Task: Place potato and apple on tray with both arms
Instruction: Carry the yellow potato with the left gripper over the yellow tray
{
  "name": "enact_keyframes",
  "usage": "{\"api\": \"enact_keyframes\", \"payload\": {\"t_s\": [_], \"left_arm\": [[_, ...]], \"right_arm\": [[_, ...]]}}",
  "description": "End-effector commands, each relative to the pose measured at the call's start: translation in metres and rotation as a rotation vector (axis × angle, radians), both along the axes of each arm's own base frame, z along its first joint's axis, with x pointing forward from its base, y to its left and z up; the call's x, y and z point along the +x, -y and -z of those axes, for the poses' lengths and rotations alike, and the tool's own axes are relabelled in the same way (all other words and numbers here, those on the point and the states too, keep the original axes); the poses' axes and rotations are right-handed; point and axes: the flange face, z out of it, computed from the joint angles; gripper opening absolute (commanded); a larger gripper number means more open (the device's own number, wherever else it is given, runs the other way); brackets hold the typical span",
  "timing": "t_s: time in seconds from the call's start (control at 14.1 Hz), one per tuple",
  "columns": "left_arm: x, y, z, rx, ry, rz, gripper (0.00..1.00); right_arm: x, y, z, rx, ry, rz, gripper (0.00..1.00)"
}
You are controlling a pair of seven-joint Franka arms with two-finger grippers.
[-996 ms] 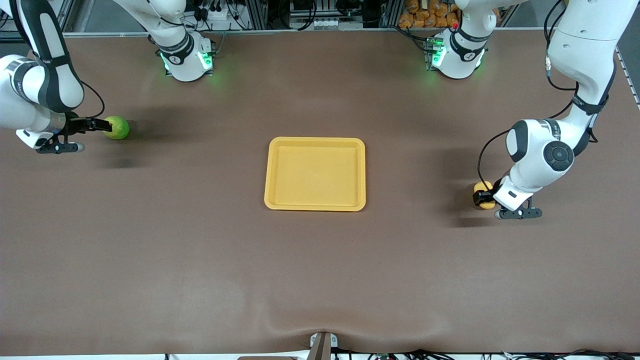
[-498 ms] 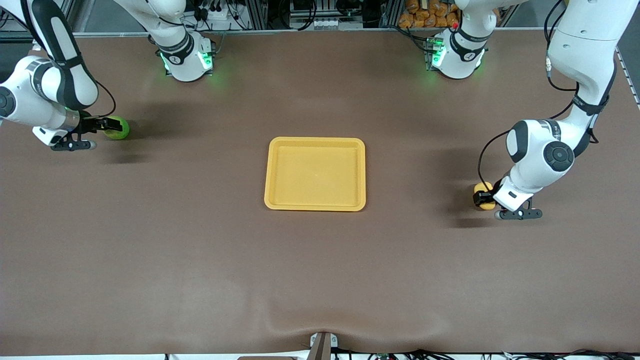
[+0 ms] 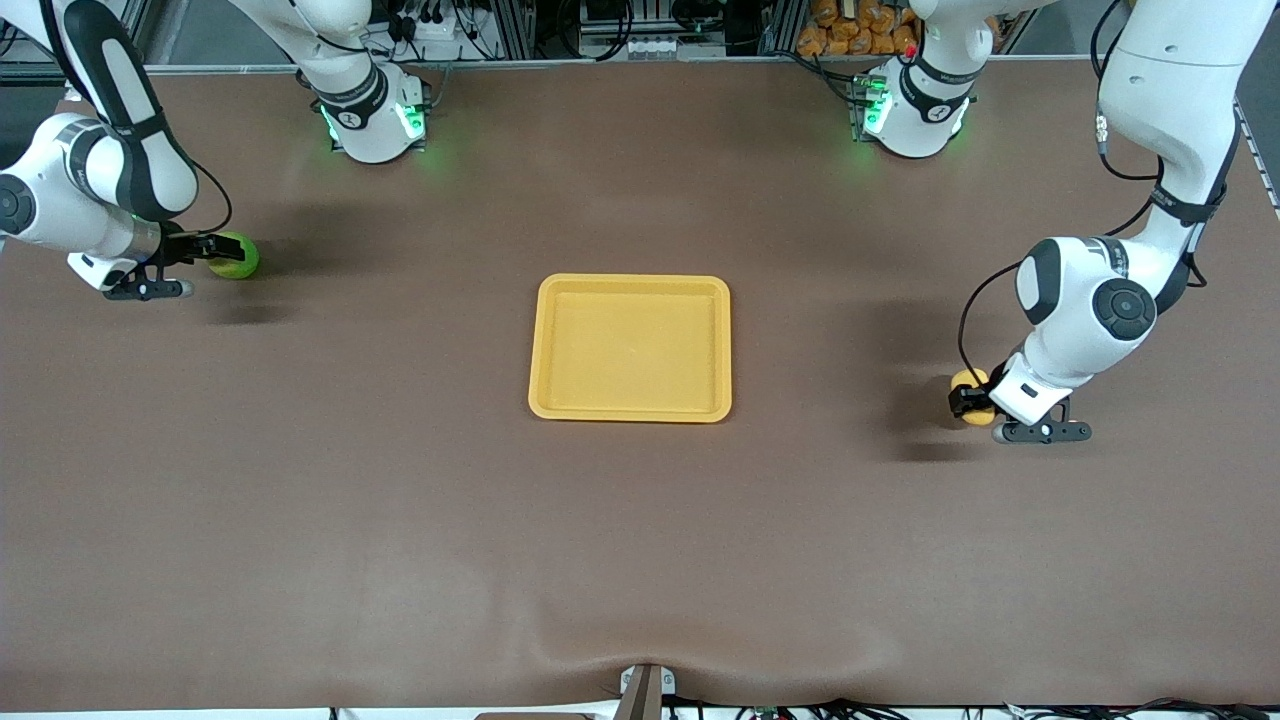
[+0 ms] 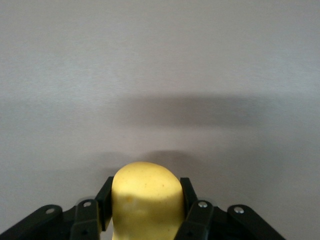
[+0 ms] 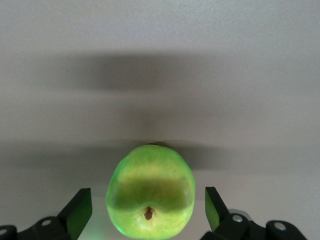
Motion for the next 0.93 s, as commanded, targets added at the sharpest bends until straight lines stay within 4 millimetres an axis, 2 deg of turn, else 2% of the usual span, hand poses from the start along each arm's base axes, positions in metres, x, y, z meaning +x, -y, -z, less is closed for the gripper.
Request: {"api": "enact_keyframes", "payload": {"t_s": [0.0, 0.28, 0.5, 0.57, 0.64, 0.78, 0.85], "left_arm": [[0.0, 0.023, -0.025, 0.012, -0.03, 0.042, 0.22], [-0.004, 0.066, -0.039, -0.002, -0.073, 0.073, 0.22], [-0.007, 0.103, -0.047, -0.019, -0.086, 0.069, 0.22], [-0.008, 0.116, -0.05, -0.028, -0.083, 0.064, 0.22], [-0.009, 0.129, -0.053, -0.035, -0.079, 0.065, 0.22], [-0.013, 0.158, -0.056, -0.044, -0.073, 0.075, 0.21], [-0.018, 0.18, -0.056, -0.046, -0.076, 0.08, 0.18]], "right_arm": [[-0.008, 0.003, 0.012, -0.007, -0.003, -0.009, 1.0], [-0.013, 0.01, 0.024, -0.005, -0.002, 0.009, 1.0], [-0.019, 0.007, 0.031, -0.003, 0.004, 0.011, 1.0], [-0.02, 0.007, 0.033, -0.001, 0.002, 0.012, 0.92], [-0.021, 0.007, 0.035, 0.001, -0.004, 0.012, 0.75], [-0.021, 0.006, 0.036, 0.004, -0.01, 0.01, 0.32], [-0.021, 0.007, 0.036, 0.004, -0.011, 0.01, 0.15]]}}
